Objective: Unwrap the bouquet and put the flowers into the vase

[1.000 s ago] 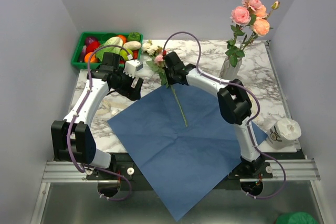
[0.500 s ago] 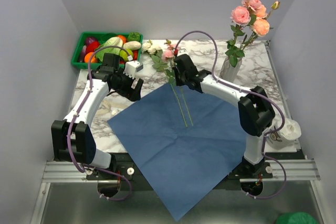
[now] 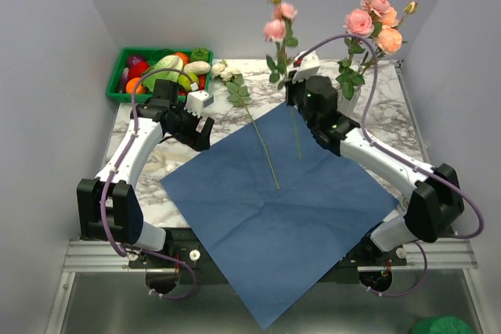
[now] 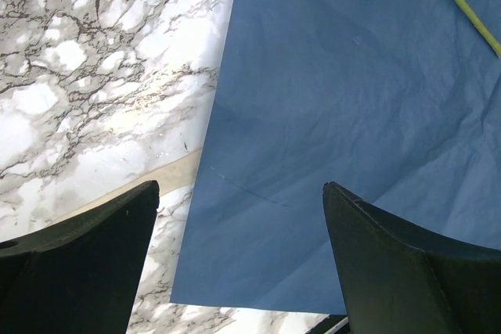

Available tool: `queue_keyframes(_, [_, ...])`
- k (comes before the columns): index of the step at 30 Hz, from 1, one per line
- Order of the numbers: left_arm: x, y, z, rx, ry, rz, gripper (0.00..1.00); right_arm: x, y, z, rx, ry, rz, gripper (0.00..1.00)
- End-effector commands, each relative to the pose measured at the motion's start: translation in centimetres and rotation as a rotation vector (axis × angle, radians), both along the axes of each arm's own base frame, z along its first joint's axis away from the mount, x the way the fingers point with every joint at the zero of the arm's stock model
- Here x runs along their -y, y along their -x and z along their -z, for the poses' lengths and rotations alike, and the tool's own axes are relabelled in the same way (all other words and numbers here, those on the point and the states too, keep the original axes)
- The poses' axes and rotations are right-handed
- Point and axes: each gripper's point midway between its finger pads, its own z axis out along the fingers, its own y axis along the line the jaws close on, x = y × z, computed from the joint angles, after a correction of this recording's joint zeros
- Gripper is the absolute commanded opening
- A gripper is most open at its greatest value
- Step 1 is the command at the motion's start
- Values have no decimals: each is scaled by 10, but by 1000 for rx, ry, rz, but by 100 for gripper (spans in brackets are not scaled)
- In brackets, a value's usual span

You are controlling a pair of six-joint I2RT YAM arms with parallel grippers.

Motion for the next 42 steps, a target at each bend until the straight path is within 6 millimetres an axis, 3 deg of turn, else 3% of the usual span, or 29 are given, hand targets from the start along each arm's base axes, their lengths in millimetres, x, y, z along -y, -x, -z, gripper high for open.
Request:
queue_keyframes(1, [2,-4,-5,11,21,0,94,39,6,-198,589,-106,105,1])
queue_keyframes(2, [2,-4,-6,13,20,-1,95,47,7,-217,637,-114,129,1])
queue_keyframes(3, [2,-5,-7,17,21,0,95,68,9,-253,709,-142,179,1])
queue_keyframes(5, [2,-5,-8,19,20,5,95,86,7,-276,754,-143,222,1])
queue_keyframes(6, [2,-5,-7,16,21,5,95,105,8,-296,796,-154,261,1])
queue_keyframes(9, [3,-6,-7,17,21,11,95,139,10,-314,865,-146,356,1])
queue_keyframes(10, [3,-6,-6,14,22,12,95,146,9,-307,873,-116,387,1])
queue_keyframes(12, [3,-8,-5,13,20,15,95,173,24,-316,943,-137,475,1])
queue_keyframes(13, [3,-8,-5,14,19,16,95,179,22,-305,935,-116,499,1])
queue_keyframes(15, [4,-9,-5,15,19,21,95,199,29,-304,968,-129,560,1])
queue_keyframes(20, [4,-15,-9,15,20,27,95,215,18,-281,943,-97,602,1])
queue_keyframes(24, [4,-18,-9,14,18,27,95,229,14,-275,951,-88,634,1])
queue_keyframes(33, [5,-23,-8,4,18,26,95,240,-16,-252,917,-86,646,1])
queue_keyframes(42, [5,-25,-9,2,17,24,95,239,-35,-191,807,-104,648,1])
